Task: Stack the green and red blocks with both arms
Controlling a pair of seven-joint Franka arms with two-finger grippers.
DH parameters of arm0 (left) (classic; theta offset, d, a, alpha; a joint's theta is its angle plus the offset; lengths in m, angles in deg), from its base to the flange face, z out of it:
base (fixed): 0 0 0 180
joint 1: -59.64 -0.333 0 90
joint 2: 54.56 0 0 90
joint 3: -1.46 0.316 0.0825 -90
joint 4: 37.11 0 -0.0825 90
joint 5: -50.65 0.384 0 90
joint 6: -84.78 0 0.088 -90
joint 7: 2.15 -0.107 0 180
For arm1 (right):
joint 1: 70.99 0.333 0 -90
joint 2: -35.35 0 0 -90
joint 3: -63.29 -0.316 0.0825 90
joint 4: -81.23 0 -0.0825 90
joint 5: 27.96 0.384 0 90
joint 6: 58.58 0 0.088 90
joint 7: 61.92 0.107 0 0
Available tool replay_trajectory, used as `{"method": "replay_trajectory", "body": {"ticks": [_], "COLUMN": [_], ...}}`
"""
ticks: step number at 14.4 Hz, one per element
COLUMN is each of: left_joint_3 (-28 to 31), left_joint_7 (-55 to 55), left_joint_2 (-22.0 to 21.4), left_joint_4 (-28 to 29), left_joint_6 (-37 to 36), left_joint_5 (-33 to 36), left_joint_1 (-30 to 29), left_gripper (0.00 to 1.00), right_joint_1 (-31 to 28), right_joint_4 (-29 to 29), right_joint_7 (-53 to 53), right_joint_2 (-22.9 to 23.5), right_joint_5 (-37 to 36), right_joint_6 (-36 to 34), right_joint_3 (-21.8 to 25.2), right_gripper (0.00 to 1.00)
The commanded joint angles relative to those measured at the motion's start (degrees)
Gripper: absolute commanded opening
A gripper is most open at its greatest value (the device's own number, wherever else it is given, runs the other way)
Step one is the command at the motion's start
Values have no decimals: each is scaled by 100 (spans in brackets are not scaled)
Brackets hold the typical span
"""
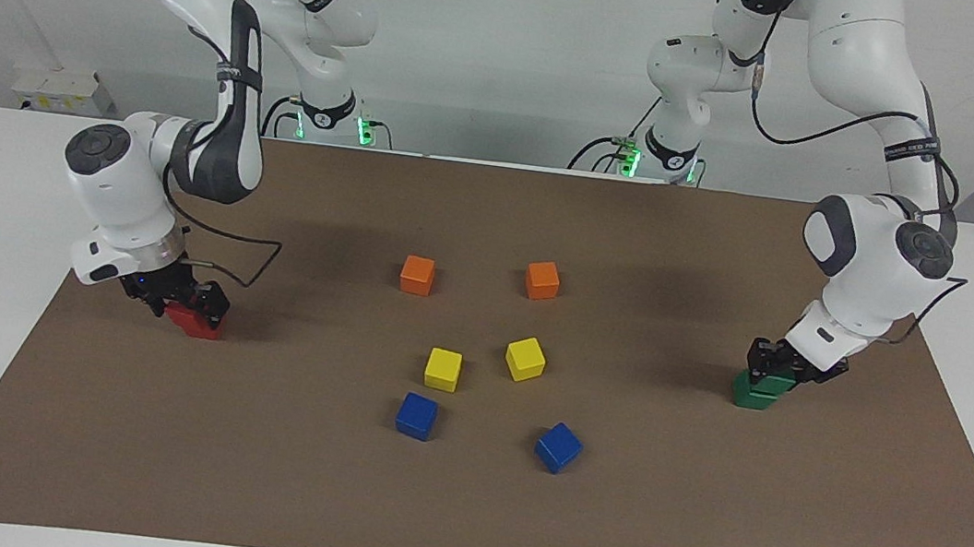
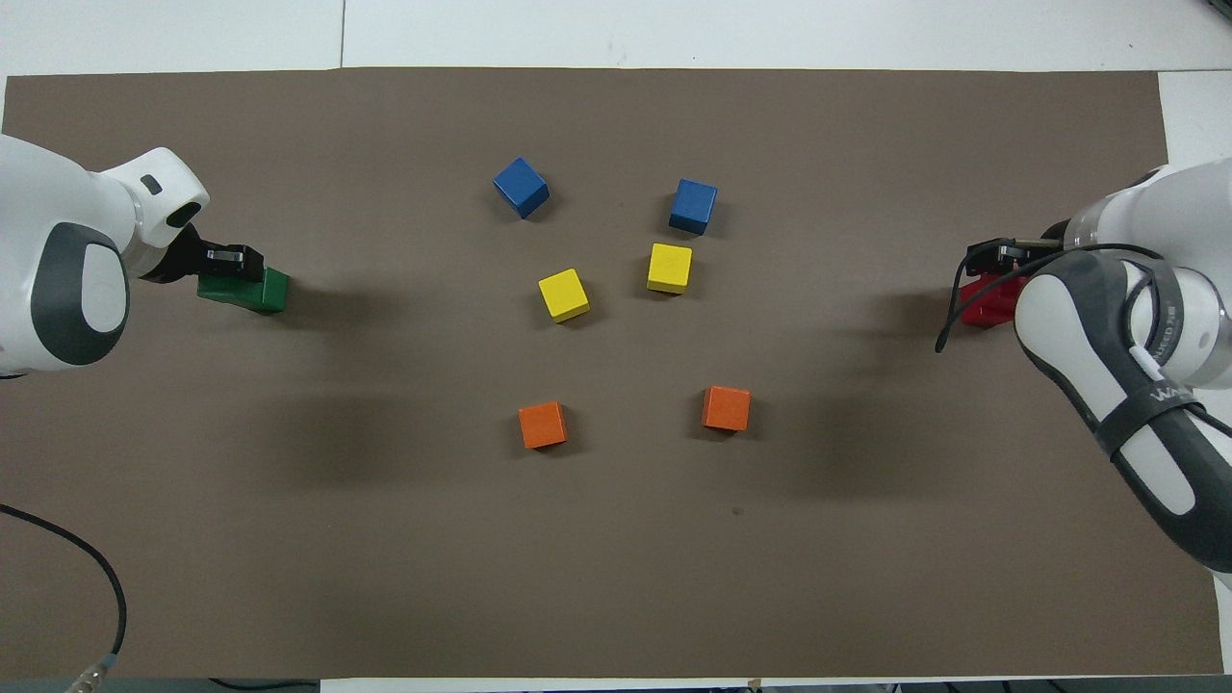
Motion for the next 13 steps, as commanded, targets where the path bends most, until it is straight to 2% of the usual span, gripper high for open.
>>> {"method": "replay_trajectory", "body": {"ticks": [1, 5, 7, 8, 11, 13], "left_joint_3": [56, 64, 64, 64, 64, 64], "left_joint_7": [-16, -25, -16, -16, -16, -7], "left_joint_2": [-14, -14, -14, -14, -14, -31], "left_joint_4": [122, 131, 131, 131, 139, 113], "left_joint_6": [126, 135, 161, 161, 179, 162], "left_joint_5": [-100, -91, -91, -91, -91, -91], "left_joint_1": [70, 70, 70, 70, 70, 70], "left_gripper": [0, 0, 0, 15, 100, 100], "right_joint_1": [100, 267, 285, 285, 277, 285], "right_joint_4": [-1031, -1158, -1158, -1158, -1175, -1175], "right_joint_7": [7, -308, -564, -600, -635, -635], "right_joint_2": [-287, -1226, -1491, -1596, -1729, -1738], "right_joint_5": [-206, -207, -207, -198, -207, -207], "right_joint_6": [-1438, -2460, -2707, -2830, -3139, -3218], "right_joint_3": [-48, -92, -92, -92, -118, -118], "right_gripper": [100, 100, 100, 100, 100, 100]}}
